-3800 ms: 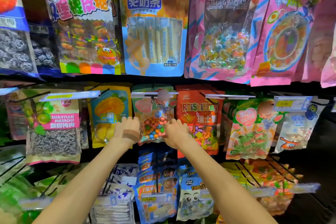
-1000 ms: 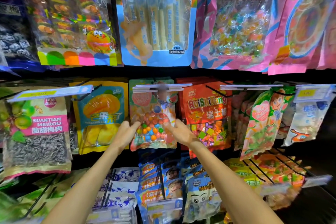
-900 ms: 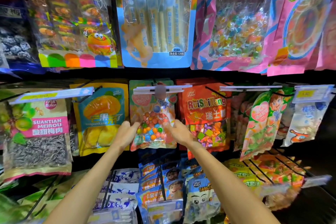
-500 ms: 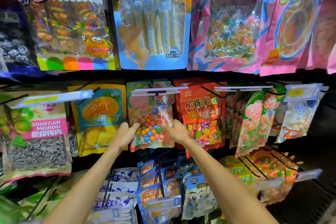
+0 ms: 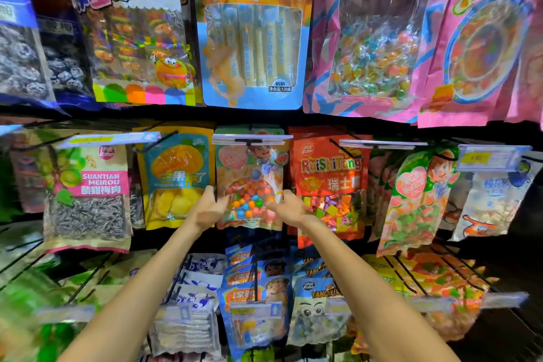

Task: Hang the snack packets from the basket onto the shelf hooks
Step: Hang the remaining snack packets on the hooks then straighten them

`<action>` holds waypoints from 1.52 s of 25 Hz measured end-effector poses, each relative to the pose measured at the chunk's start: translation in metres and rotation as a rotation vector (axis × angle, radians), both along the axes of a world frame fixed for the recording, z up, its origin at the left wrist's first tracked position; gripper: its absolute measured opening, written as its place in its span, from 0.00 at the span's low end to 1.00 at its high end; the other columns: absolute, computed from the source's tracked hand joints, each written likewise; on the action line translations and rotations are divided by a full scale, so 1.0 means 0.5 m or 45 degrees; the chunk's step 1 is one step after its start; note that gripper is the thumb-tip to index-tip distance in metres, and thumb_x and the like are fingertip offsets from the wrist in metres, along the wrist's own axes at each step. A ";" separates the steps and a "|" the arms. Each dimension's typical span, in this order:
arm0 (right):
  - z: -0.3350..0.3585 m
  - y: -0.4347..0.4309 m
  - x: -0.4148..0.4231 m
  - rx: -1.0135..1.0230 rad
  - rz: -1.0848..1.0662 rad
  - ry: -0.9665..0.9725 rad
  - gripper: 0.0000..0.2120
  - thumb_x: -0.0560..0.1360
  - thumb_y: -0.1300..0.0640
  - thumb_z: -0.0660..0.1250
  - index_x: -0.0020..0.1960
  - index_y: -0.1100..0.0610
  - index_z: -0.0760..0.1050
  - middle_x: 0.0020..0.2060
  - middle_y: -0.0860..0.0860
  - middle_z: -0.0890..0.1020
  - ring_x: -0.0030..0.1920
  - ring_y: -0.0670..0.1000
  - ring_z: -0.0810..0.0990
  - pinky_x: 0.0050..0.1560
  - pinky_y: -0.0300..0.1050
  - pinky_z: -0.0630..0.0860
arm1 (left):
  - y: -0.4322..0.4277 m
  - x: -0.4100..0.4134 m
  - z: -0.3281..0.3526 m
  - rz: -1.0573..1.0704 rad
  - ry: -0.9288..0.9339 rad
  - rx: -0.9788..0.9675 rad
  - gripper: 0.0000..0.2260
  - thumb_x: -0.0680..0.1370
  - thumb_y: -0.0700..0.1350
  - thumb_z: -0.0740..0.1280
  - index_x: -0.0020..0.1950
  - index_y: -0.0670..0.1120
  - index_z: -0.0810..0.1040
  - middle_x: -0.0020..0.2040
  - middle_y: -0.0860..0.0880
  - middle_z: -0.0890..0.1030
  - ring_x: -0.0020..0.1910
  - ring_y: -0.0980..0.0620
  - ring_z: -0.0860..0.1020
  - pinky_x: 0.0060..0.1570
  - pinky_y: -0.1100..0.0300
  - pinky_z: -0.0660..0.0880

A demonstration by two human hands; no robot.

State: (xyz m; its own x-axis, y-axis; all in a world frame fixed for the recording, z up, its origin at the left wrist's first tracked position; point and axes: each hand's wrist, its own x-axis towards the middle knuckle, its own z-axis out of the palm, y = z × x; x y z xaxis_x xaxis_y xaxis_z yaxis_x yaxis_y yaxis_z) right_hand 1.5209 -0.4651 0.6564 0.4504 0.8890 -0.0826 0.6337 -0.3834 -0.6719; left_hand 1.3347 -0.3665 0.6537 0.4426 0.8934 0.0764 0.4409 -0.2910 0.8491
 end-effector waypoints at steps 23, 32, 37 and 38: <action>0.057 -0.187 -0.002 -0.154 0.242 -1.023 0.19 0.81 0.51 0.57 0.68 0.60 0.65 0.61 0.56 0.71 0.63 0.59 0.71 0.61 0.54 0.71 | -0.170 0.003 0.056 0.010 1.236 0.643 0.28 0.81 0.58 0.57 0.77 0.47 0.58 0.71 0.43 0.65 0.71 0.40 0.63 0.66 0.43 0.65; 0.061 -0.311 0.061 -0.111 0.198 -1.106 0.18 0.80 0.49 0.61 0.64 0.58 0.73 0.64 0.59 0.74 0.67 0.61 0.67 0.63 0.59 0.66 | -0.281 0.077 0.055 -0.024 1.154 0.868 0.22 0.80 0.58 0.60 0.68 0.45 0.68 0.60 0.43 0.77 0.60 0.40 0.75 0.57 0.46 0.72; 0.070 -0.328 0.097 -0.084 0.154 -1.112 0.23 0.80 0.46 0.61 0.69 0.59 0.69 0.66 0.59 0.69 0.66 0.61 0.67 0.63 0.59 0.68 | -0.295 0.119 0.069 -0.026 1.153 0.873 0.23 0.80 0.56 0.59 0.71 0.45 0.67 0.65 0.43 0.74 0.65 0.40 0.71 0.59 0.44 0.71; 0.070 -0.324 0.104 -0.089 0.153 -1.103 0.23 0.80 0.46 0.61 0.70 0.59 0.68 0.66 0.59 0.69 0.66 0.62 0.67 0.62 0.59 0.68 | -0.295 0.125 0.073 -0.028 1.140 0.859 0.23 0.80 0.56 0.59 0.71 0.45 0.67 0.65 0.42 0.74 0.65 0.40 0.70 0.58 0.44 0.71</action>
